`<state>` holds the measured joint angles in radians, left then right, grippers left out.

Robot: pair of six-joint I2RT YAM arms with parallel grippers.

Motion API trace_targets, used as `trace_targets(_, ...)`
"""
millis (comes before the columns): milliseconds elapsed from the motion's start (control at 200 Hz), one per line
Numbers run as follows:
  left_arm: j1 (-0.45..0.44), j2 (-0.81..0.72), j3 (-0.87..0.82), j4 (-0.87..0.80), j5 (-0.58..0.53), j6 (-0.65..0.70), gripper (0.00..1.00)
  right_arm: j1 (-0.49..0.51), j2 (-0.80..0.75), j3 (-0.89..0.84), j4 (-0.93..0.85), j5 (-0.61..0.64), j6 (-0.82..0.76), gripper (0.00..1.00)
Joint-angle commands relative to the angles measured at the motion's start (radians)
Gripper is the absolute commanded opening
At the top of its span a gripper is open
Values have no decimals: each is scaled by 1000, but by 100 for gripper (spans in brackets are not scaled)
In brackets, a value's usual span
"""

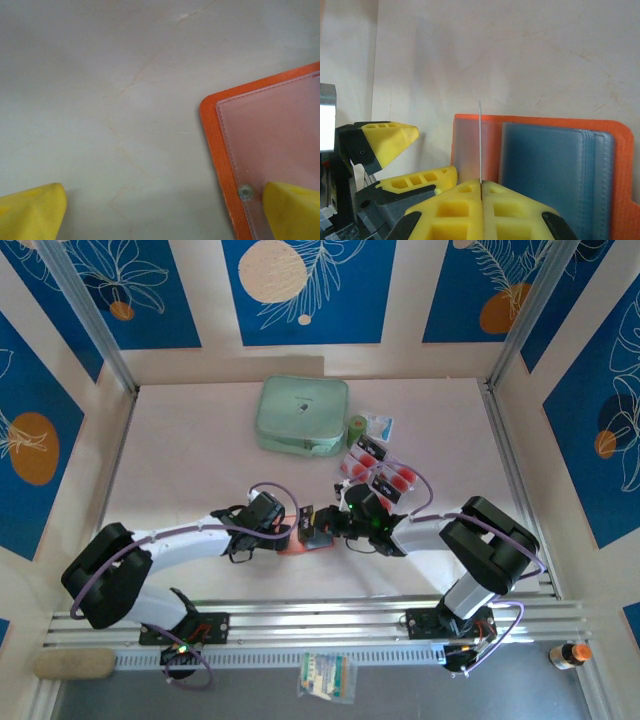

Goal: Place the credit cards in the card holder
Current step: Insert the credit card into the card slot.

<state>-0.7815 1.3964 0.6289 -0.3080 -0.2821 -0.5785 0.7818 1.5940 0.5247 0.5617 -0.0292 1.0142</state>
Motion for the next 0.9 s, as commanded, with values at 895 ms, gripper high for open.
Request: trace_targets(895, -10, 1, -20, -10, -3, -22, 100, 49, 36, -33, 22, 57, 42, 0)
